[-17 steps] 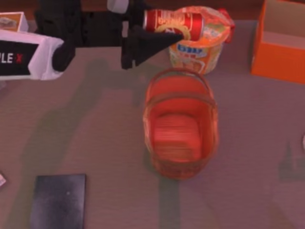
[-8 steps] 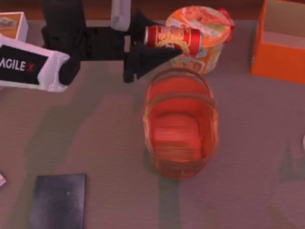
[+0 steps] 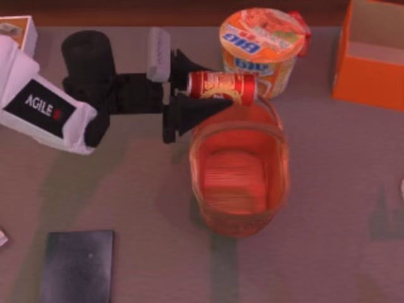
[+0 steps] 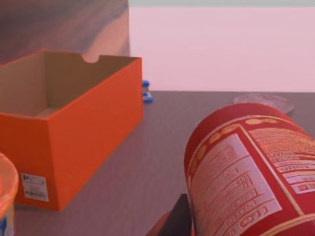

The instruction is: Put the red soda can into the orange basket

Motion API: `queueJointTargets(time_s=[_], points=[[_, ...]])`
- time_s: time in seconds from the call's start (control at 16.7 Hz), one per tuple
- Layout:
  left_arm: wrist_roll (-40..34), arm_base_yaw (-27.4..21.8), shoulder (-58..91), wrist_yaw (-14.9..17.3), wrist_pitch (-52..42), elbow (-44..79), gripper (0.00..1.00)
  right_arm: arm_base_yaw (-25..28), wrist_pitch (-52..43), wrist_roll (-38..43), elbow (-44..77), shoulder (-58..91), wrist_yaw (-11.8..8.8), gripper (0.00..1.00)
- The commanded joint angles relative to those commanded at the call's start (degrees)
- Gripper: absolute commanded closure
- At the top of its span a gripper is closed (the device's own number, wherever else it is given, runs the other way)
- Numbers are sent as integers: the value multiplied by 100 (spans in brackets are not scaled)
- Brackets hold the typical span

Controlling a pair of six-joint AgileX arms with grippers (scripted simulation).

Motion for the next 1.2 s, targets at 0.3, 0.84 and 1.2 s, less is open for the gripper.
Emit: queueJointTargets(time_s=[0.3, 0.84, 1.2], points=[[0, 0, 0, 0, 0, 0, 77, 0, 0, 0, 0, 0, 0, 0], [0, 0, 0, 0, 0, 0, 10, 0, 0, 0, 0, 0, 0, 0], [0, 0, 0, 0, 0, 0, 0, 0, 0, 0, 0, 0, 0, 0]])
